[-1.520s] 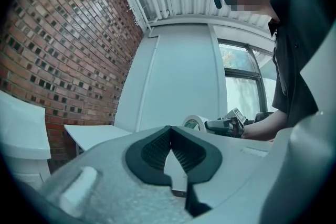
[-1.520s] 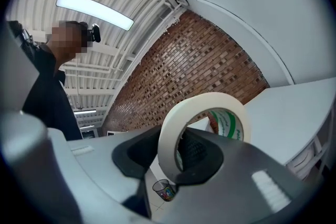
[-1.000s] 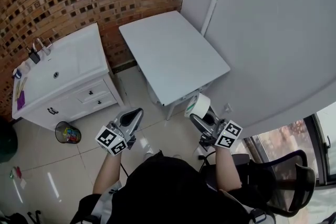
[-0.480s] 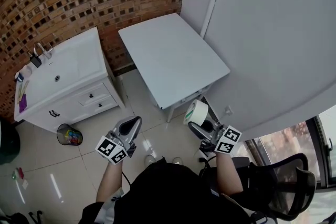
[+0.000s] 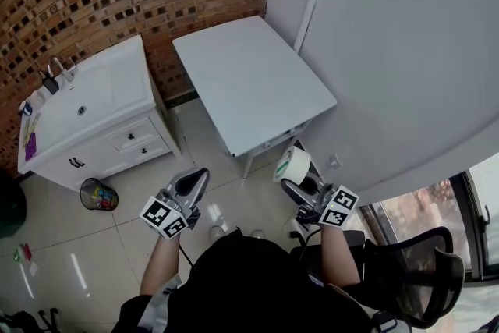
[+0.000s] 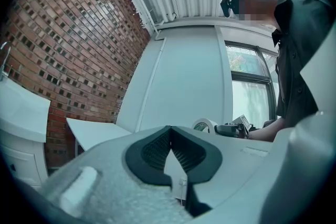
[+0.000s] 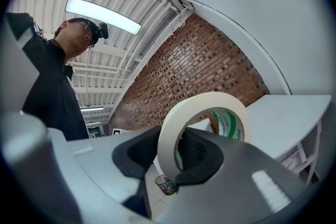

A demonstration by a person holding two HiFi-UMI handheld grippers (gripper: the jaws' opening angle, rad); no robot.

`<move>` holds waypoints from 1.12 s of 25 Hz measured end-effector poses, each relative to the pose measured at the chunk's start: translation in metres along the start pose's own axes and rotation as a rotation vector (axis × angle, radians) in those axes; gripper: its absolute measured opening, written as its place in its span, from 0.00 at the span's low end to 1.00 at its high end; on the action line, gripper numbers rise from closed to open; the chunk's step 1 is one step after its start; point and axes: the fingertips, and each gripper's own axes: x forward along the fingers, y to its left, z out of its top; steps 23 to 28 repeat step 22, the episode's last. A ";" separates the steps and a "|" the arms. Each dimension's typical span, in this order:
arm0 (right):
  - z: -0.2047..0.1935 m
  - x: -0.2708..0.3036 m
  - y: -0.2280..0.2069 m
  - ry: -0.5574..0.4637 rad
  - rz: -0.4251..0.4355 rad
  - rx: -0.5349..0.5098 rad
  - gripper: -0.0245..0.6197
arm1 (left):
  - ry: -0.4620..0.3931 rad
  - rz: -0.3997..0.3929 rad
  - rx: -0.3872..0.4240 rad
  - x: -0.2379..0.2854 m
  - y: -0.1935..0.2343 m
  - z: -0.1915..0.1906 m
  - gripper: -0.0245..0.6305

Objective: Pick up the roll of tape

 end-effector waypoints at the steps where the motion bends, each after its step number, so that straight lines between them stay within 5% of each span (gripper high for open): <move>1: 0.000 0.000 -0.001 -0.004 0.002 0.003 0.20 | -0.001 0.001 0.001 0.000 0.000 -0.001 0.04; 28: 0.002 0.008 -0.004 -0.006 0.050 -0.020 0.20 | 0.000 -0.002 0.023 0.008 -0.002 -0.001 0.04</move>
